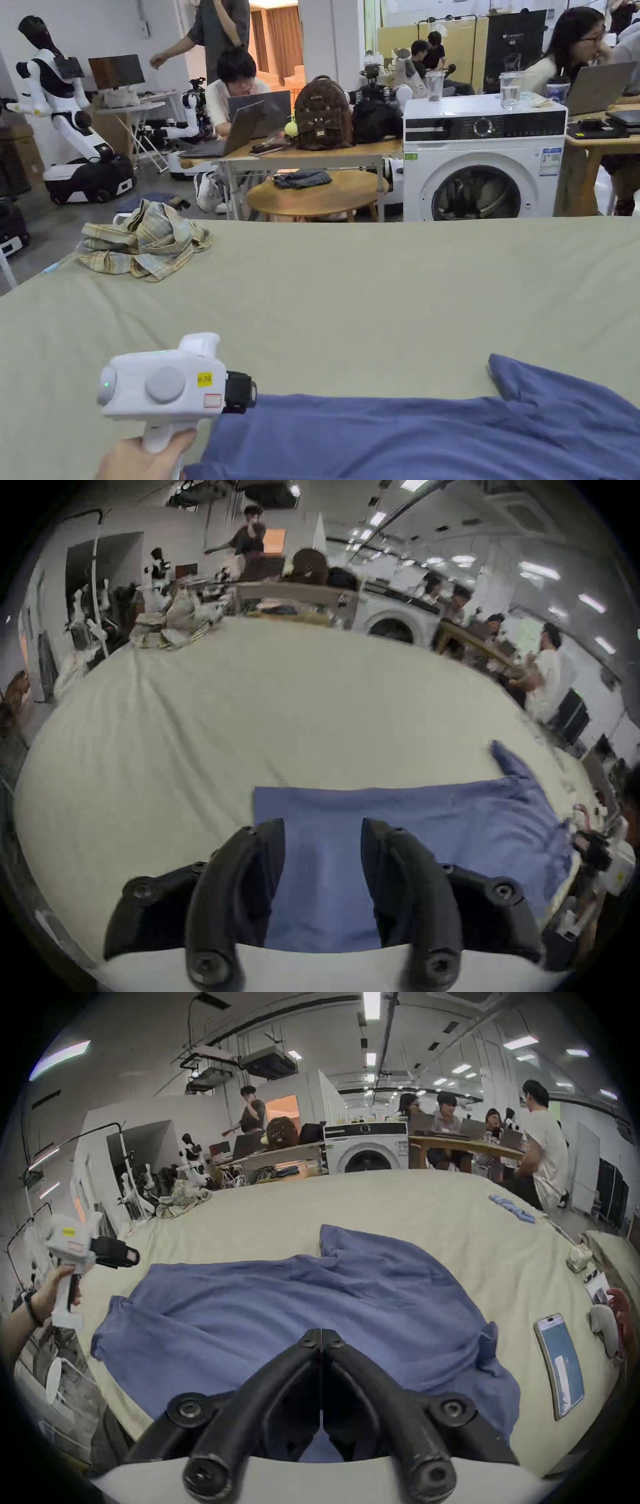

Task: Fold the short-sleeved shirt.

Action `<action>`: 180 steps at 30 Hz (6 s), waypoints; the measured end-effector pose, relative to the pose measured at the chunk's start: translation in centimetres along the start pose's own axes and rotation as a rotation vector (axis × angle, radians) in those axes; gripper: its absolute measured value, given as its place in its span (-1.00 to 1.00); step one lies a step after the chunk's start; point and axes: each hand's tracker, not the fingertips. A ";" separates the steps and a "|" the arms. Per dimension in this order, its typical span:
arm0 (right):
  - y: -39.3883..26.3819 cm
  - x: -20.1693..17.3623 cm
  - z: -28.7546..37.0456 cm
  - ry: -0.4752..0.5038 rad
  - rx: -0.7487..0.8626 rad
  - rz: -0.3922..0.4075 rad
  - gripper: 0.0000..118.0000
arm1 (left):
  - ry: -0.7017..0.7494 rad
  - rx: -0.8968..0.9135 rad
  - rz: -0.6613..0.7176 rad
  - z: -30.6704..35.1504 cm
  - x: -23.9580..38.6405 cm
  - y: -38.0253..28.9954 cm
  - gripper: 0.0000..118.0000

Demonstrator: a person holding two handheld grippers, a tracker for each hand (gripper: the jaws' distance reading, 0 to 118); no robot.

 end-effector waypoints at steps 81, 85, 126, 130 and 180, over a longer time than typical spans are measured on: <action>1.2 -4.8 3.8 0.031 0.111 0.042 -0.88 | -0.216 0.425 -0.121 16.2 8.8 -12.8 -0.67; 0.7 -5.6 2.9 0.015 0.103 0.051 -1.00 | -0.173 0.421 -0.160 15.9 9.1 -13.5 -1.00; -1.0 -0.6 4.6 0.023 0.010 -0.072 -1.00 | -0.253 0.308 0.429 16.6 -8.3 -13.6 -0.91; -0.6 -0.3 4.7 0.026 0.021 -0.097 -1.00 | -0.220 0.300 0.179 19.4 -2.0 -12.0 -0.91; -2.4 0.9 4.2 0.068 -0.034 -0.168 -1.00 | -0.673 -0.069 0.543 1.0 -3.4 -18.1 -0.12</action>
